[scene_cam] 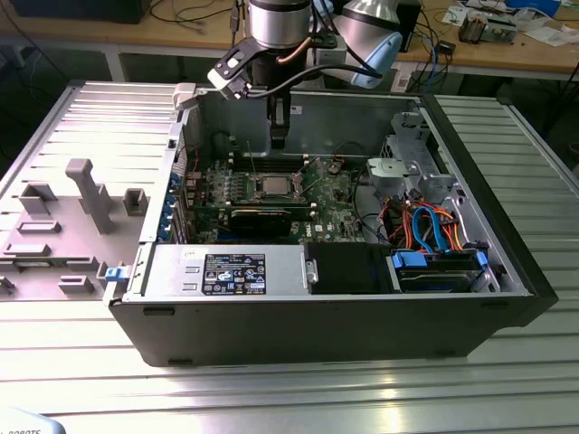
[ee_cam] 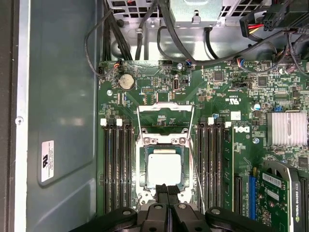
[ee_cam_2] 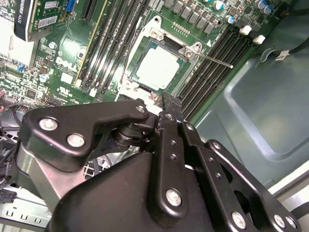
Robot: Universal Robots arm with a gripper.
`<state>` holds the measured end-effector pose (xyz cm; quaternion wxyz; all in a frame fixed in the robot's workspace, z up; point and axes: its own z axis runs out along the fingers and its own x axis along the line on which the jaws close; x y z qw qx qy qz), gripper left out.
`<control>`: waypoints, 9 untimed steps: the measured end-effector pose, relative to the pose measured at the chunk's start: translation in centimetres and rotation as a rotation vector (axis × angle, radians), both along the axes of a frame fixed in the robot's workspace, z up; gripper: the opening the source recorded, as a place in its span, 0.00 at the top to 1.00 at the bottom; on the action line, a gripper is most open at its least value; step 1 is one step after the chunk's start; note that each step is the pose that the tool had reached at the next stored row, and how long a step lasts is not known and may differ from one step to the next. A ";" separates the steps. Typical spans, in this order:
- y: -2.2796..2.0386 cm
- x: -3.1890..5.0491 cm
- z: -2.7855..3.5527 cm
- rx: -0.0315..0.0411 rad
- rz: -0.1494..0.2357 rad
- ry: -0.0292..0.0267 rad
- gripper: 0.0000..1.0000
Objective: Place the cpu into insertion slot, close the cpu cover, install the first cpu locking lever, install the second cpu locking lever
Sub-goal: 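Close the cpu cover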
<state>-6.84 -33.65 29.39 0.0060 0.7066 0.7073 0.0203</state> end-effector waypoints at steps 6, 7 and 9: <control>0.00 0.51 0.01 -0.0001 0.000 0.0001 0.89; 0.00 0.58 0.01 -0.0001 0.000 0.0001 0.89; 0.00 0.73 0.01 -0.0001 0.000 0.0001 0.89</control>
